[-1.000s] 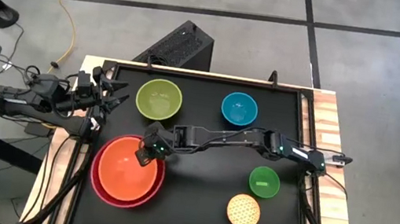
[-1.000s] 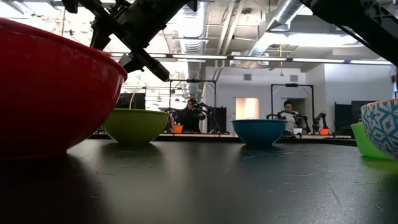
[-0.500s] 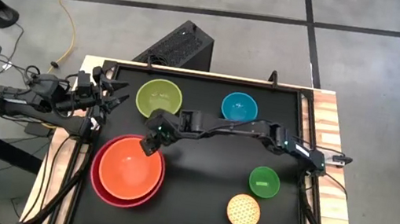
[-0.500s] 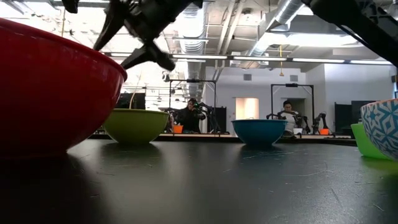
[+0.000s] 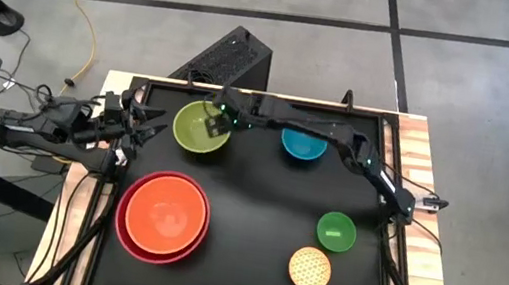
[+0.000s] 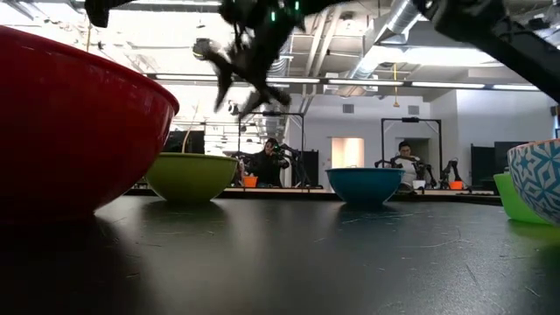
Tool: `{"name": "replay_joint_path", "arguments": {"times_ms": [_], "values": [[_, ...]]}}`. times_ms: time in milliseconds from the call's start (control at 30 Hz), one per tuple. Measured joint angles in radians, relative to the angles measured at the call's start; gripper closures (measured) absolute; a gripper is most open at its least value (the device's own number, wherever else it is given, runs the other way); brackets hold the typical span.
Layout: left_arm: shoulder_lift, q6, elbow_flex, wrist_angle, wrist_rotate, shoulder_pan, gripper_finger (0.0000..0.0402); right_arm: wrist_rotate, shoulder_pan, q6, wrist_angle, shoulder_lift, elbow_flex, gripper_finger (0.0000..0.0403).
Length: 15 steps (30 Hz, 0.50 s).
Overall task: Nest bowls inside each other
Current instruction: Stack the green bowl into the orange bowl
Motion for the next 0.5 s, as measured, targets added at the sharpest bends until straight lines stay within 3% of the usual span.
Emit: {"name": "replay_joint_path", "arguments": {"times_ms": [233, 500], "values": [[0.000, -0.070, 0.000, -0.046, -0.049, 0.000, 0.0199, -0.024, -0.082, -0.055, 0.045, 0.083, 0.001, 0.0173], [0.000, -0.129, 0.000, -0.068, -0.063, 0.000, 0.0199, -0.122, -0.086, -0.097, 0.088, 0.162, 0.001, 0.0173]]}}
